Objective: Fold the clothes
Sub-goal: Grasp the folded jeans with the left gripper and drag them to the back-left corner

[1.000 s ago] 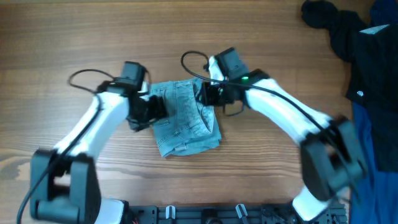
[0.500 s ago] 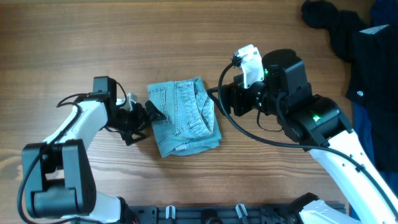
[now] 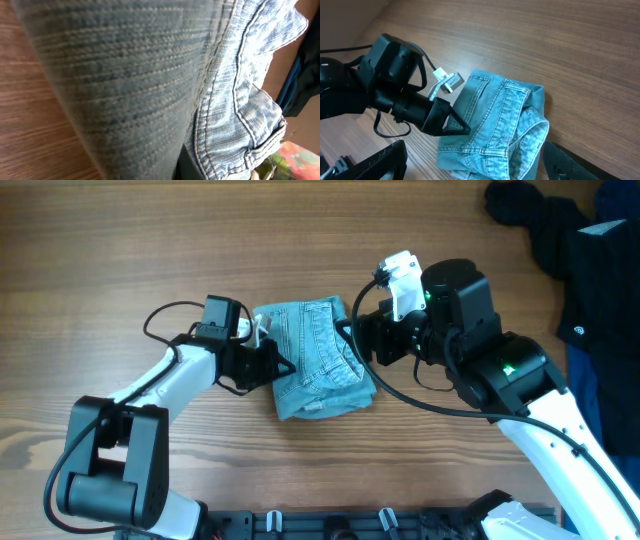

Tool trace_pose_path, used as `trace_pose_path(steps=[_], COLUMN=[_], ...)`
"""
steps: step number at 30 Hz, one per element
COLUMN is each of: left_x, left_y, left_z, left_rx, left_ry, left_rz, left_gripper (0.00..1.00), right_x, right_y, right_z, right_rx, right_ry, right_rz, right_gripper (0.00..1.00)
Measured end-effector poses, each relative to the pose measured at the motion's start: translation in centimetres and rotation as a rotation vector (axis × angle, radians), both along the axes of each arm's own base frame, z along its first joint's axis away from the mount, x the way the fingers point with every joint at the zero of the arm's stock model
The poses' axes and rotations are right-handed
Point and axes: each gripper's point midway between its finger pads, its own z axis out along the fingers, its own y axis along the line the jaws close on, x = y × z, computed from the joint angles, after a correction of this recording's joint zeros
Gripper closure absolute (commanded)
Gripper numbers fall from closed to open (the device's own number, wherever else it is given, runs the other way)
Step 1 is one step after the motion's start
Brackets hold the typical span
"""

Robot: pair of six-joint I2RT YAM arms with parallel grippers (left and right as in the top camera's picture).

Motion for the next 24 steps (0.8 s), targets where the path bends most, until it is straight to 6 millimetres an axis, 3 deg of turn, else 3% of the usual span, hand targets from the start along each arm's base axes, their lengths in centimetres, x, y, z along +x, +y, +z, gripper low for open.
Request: trace_pose_path(steps=[2, 4, 6, 9, 16, 19, 24], left_x=[0.6, 2.0, 3.7, 5.9, 5.7, 5.9, 7.1], left_y=[0.7, 3.5, 8.3, 17.8, 34.2, 37.6, 38.0], left_z=[0.1, 0.1, 0.1, 0.6, 2.5, 2.8, -0.5], left_rx=[-0.004, -0.003, -0.002, -0.001, 0.055, 0.069, 0.021], left_ry=[-0.011, -0.013, -0.024, -0.088, -0.275, -0.343, -0.341], left_rz=[0.024, 0.118, 0.265, 0.533, 0.984, 1.070, 1.059], left_gripper=[0.96, 0.96, 0.96, 0.96, 0.96, 0.96, 0.96], right_x=[0.0, -0.1, -0.2, -0.2, -0.5, -0.6, -0.8], right_y=[0.0, -0.1, -0.2, -0.2, -0.3, -0.4, -0.5], right_z=[0.0, -0.2, -0.3, -0.3, -0.7, -0.9, -1.1], right_rx=[-0.001, -0.007, -0.010, -0.010, -0.020, -0.023, -0.022], right_ry=[0.001, 0.008, 0.013, 0.013, 0.034, 0.045, 0.062], right_rz=[-0.001, -0.003, -0.003, -0.003, -0.004, -0.006, -0.015], right_gripper=[0.12, 0.12, 0.12, 0.12, 0.12, 0.12, 0.11])
